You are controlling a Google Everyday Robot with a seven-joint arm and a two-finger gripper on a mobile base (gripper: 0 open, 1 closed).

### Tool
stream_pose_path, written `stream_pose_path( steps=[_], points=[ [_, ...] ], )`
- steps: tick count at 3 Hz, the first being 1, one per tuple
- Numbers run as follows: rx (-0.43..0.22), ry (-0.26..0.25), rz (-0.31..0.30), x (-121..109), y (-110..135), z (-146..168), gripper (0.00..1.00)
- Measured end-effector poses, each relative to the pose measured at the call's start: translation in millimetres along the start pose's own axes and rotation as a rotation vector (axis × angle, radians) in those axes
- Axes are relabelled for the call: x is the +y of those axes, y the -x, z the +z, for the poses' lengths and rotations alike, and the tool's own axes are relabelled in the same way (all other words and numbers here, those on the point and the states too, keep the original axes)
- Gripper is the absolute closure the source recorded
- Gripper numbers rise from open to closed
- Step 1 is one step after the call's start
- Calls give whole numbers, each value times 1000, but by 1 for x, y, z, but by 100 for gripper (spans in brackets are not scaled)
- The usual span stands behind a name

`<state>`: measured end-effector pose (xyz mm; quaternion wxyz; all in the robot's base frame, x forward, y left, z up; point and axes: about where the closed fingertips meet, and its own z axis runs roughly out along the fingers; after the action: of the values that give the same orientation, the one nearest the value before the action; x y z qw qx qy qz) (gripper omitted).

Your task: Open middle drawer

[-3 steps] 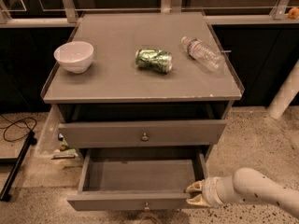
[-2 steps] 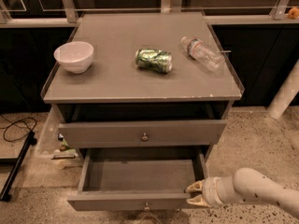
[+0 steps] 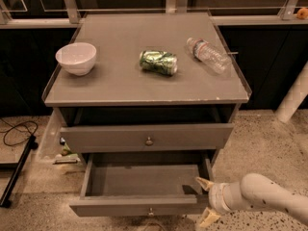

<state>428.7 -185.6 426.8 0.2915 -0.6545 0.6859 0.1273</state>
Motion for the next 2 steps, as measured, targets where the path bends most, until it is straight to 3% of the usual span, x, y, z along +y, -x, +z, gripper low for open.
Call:
stream_pose_path(
  steps=[2],
  points=[
    [25, 37, 38, 5, -18, 25, 0]
  ],
)
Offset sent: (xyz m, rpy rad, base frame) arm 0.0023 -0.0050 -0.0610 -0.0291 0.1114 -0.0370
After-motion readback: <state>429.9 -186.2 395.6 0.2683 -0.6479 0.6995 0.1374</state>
